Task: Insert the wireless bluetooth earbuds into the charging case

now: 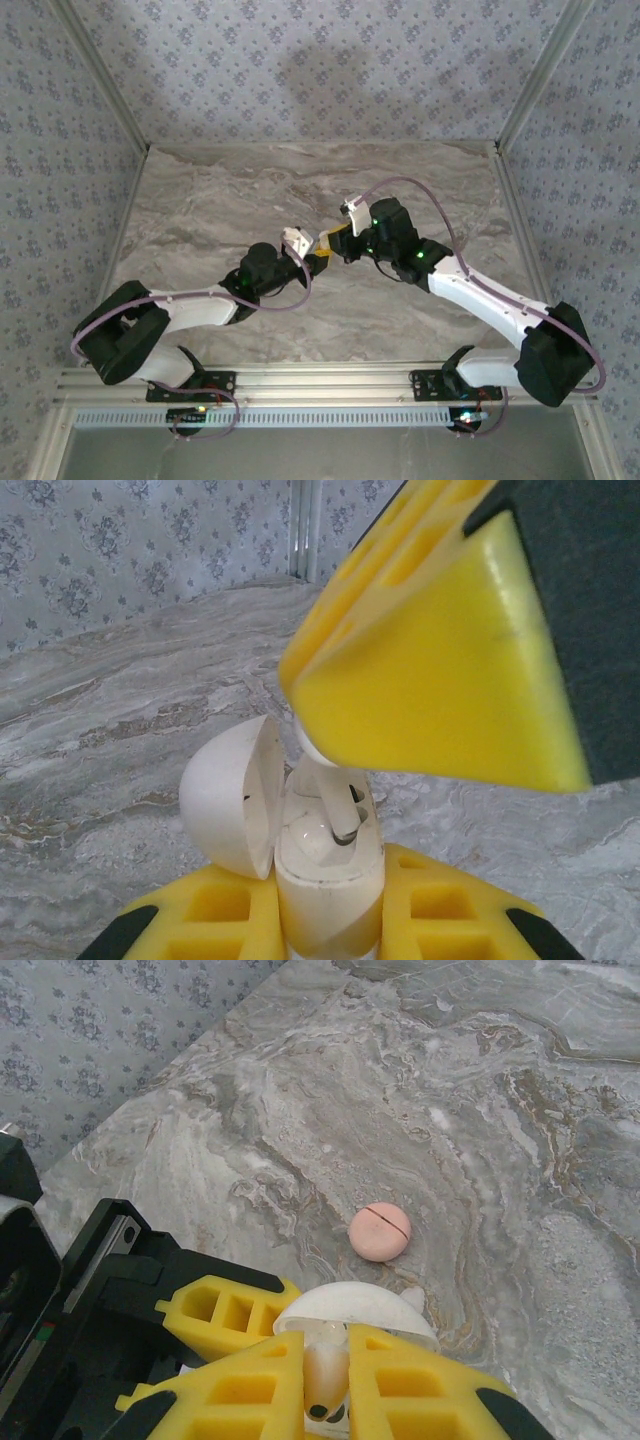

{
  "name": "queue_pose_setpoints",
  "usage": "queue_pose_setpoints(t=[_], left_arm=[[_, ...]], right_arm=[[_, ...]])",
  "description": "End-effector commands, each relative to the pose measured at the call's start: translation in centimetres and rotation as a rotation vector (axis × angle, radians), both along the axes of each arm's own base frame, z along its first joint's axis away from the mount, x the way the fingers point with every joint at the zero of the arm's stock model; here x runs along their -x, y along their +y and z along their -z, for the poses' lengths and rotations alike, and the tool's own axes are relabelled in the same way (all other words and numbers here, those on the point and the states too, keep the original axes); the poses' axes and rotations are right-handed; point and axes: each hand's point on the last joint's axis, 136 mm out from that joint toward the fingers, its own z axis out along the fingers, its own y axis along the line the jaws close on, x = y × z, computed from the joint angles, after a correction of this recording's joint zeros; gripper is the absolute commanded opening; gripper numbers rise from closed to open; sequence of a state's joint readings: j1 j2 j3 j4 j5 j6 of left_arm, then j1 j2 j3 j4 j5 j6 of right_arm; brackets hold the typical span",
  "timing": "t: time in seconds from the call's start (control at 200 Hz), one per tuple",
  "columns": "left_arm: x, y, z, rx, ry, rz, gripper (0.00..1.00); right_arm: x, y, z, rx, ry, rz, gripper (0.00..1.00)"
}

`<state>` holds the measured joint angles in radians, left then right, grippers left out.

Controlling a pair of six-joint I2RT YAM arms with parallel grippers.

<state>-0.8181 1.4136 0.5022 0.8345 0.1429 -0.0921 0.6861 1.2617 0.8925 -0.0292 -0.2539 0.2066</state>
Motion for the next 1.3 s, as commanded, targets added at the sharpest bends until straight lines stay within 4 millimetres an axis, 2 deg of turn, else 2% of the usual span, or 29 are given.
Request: queue_pose_setpoints(t=[0.0, 0.56, 0.795, 1.069, 1.294], left_arm=[[-0.4, 0.0, -2.7, 0.069, -0.046, -0.016, 0.1], [-0.2, 0.1, -3.3, 0.075, -0.058, -0.011, 0.1], [-0.3, 0.2, -3.3, 0.07, -0.06, -0.013, 0.1], [-0.3, 0.2, -3.3, 0.068, -0.061, -0.013, 0.1], [-0.2, 0.3, -3.4, 0.07, -0.063, -0.017, 0.1]], right_arm=[[1.3, 0.4, 0.3, 0.015, -0.008, -0.05, 0.15], [2.1, 0.3, 1.8, 0.069, 0.012, -0.061, 0.15], [1.5, -0.4, 2.1, 0.097, 0.014, 0.012, 0.15], [2.1, 0.2, 1.9, 0.081, 0.008, -0.022, 0.15], [1.8, -0.2, 2.1, 0.077, 0.031, 0.041, 0.15]])
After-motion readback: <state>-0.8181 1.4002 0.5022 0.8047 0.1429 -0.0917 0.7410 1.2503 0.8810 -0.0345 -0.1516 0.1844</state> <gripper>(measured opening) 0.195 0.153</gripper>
